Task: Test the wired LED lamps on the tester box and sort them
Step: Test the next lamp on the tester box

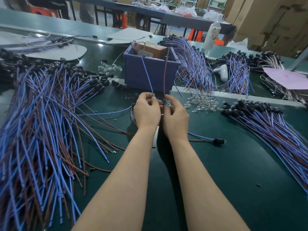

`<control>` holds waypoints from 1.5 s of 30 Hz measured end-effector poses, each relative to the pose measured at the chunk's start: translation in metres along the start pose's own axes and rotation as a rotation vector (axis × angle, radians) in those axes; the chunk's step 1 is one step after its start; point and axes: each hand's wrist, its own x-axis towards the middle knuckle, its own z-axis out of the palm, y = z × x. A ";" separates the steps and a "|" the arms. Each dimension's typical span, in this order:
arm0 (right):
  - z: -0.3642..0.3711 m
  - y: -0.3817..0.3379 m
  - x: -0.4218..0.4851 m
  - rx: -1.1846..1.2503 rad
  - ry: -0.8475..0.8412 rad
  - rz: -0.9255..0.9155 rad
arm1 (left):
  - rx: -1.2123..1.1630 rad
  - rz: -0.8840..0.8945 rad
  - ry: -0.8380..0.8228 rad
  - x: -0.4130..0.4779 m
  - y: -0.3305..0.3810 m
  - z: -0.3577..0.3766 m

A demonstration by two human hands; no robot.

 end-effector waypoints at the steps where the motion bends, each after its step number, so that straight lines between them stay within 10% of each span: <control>1: 0.000 0.000 0.000 0.001 -0.001 -0.001 | 0.001 -0.002 -0.005 0.000 0.000 0.000; 45: 0.002 -0.001 0.003 -0.016 -0.029 0.031 | 0.046 -0.016 -0.052 0.001 0.005 -0.004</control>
